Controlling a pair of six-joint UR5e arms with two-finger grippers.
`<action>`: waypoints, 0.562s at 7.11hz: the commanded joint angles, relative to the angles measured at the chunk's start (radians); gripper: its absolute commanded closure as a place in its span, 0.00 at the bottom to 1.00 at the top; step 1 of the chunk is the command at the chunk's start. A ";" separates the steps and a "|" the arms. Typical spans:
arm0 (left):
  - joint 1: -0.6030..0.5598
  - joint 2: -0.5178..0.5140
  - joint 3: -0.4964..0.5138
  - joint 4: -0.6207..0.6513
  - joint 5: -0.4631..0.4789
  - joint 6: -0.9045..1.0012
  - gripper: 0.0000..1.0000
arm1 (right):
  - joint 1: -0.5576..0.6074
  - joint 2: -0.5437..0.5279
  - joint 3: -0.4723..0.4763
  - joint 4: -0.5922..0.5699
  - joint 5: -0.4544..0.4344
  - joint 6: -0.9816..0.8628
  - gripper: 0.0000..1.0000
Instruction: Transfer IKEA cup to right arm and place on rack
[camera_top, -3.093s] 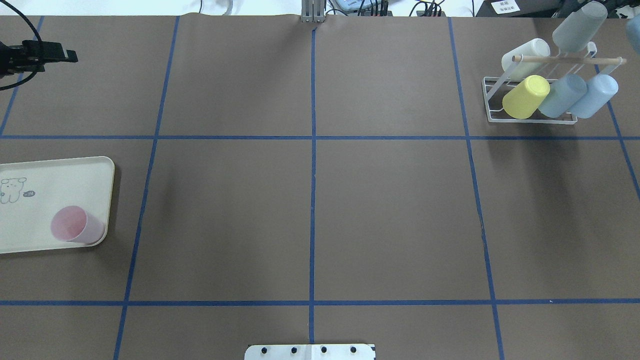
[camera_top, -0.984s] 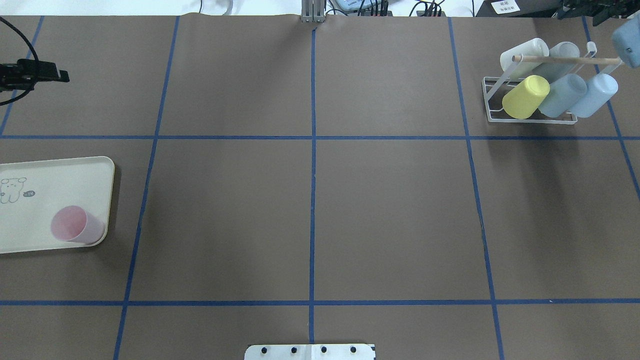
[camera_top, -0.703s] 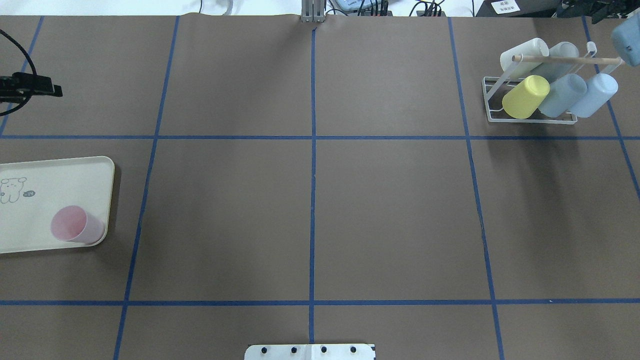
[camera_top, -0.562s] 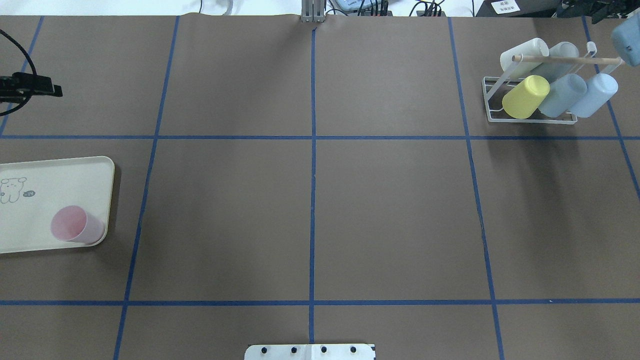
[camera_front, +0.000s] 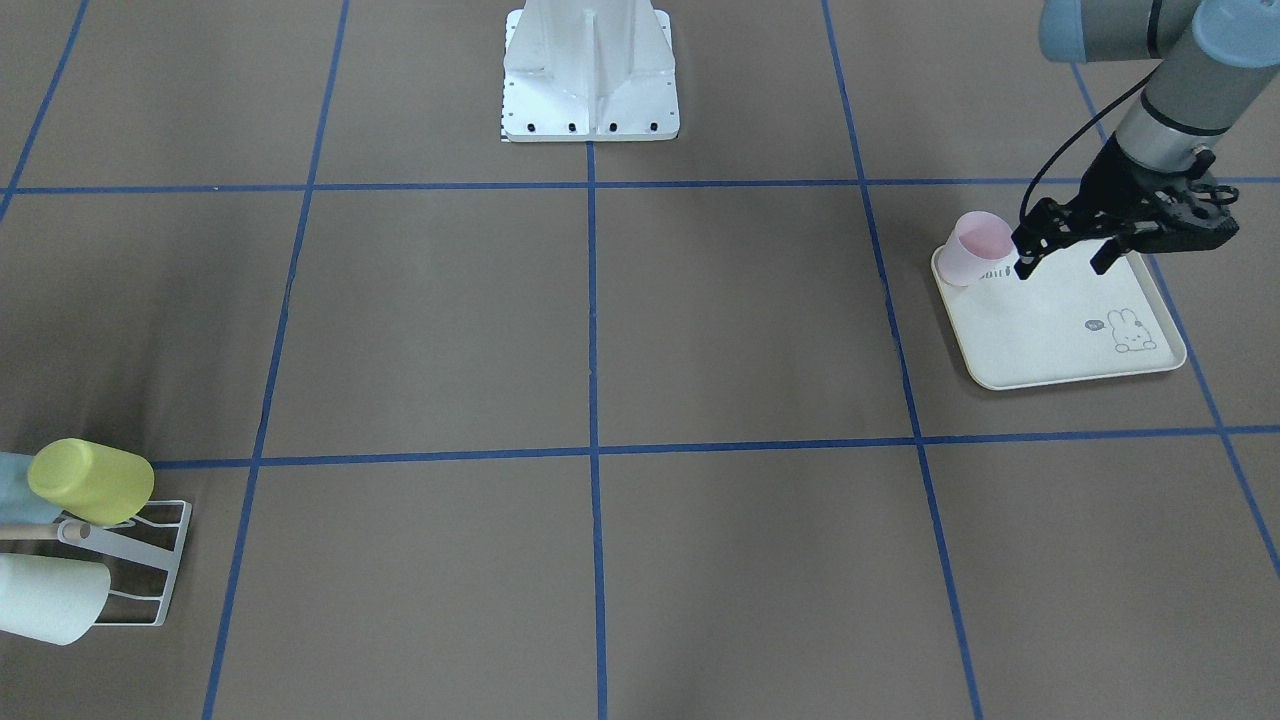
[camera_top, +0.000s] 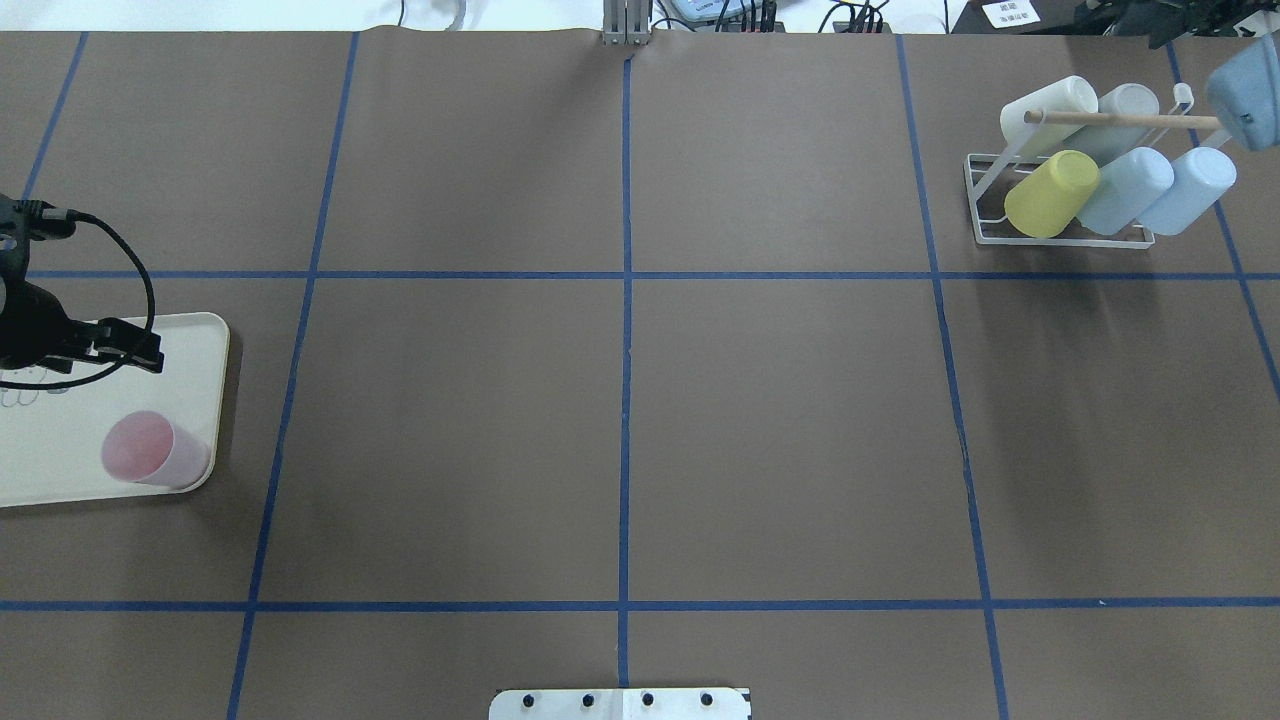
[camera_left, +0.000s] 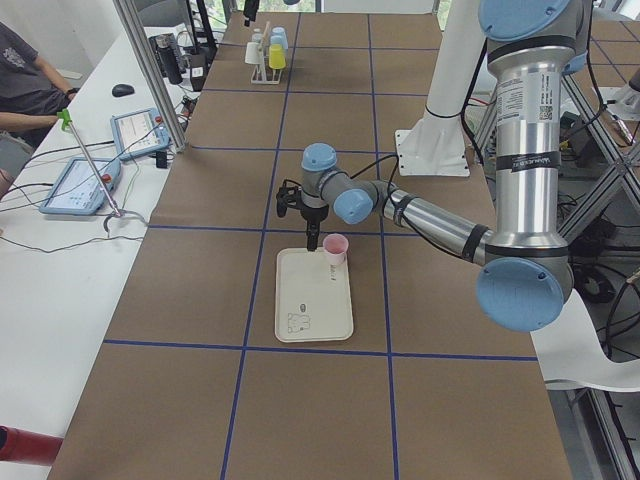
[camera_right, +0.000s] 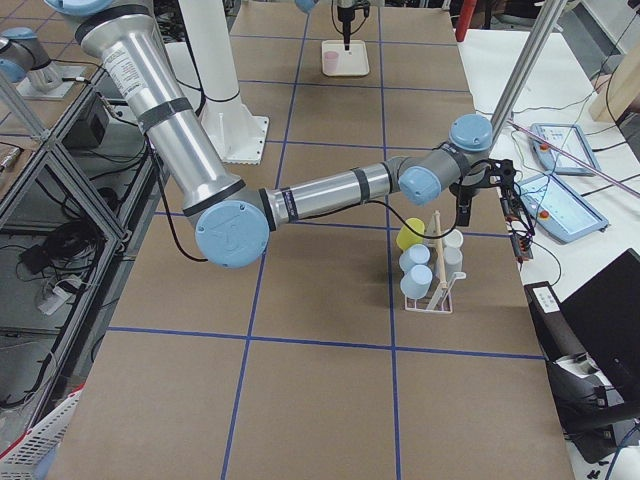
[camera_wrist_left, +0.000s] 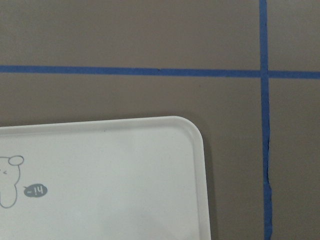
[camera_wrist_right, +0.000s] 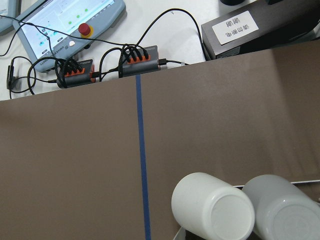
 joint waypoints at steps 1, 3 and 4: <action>0.017 0.043 0.004 -0.028 -0.064 0.000 0.01 | -0.028 -0.034 0.070 0.004 0.005 0.077 0.02; 0.026 0.077 0.026 -0.057 -0.105 0.000 0.02 | -0.047 -0.045 0.086 0.004 0.002 0.097 0.02; 0.043 0.076 0.057 -0.059 -0.113 0.000 0.10 | -0.050 -0.045 0.089 0.004 0.002 0.097 0.02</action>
